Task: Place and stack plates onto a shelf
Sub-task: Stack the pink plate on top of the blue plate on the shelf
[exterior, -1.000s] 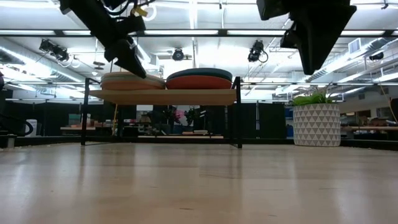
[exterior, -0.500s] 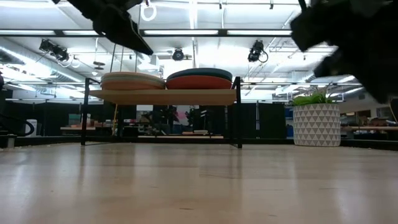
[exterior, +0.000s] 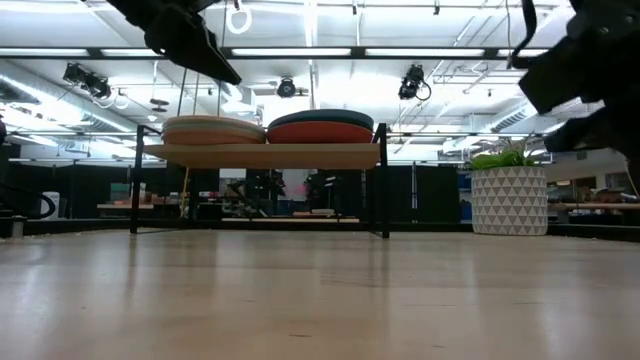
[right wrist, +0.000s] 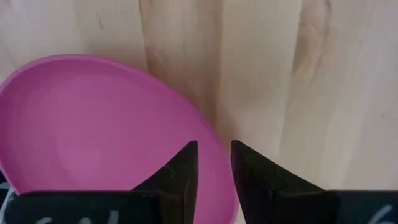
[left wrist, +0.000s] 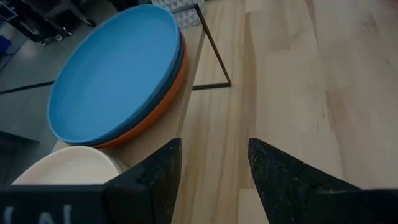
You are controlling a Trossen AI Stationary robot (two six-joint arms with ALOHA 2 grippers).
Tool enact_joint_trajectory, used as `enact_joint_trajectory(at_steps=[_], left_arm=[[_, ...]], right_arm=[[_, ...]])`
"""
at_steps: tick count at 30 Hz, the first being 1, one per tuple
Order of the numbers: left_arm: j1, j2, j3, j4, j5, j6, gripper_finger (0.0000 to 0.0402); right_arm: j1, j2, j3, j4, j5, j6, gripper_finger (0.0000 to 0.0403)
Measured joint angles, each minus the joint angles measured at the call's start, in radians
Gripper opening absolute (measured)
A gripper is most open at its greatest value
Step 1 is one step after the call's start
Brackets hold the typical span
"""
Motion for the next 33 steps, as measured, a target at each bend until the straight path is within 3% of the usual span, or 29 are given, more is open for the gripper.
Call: enact_joint_trajectory(at_steps=[9,14,23,33], left_arm=[[-0.001,-0.059,0.000,-0.017,0.000,-0.021,0.0192],[-0.005,-0.071,0.000,-0.044,0.000,-0.028,0.0192],[-0.005,-0.070,0.000,-0.052,0.000,-0.049,0.0192],[-0.005,-0.070,0.000,-0.051,0.011,-0.058,0.0192]], right_arm=[[0.003,0.000,-0.059,0.071,0.003,0.025,0.0093],[0.003,0.000,-0.101,0.174,-0.001,0.034,0.0069],[0.003,0.000,-0.110,0.191,-0.030,0.034,0.0014],[-0.017,-0.003,-0.110,0.186,-0.063,0.032,0.0013]])
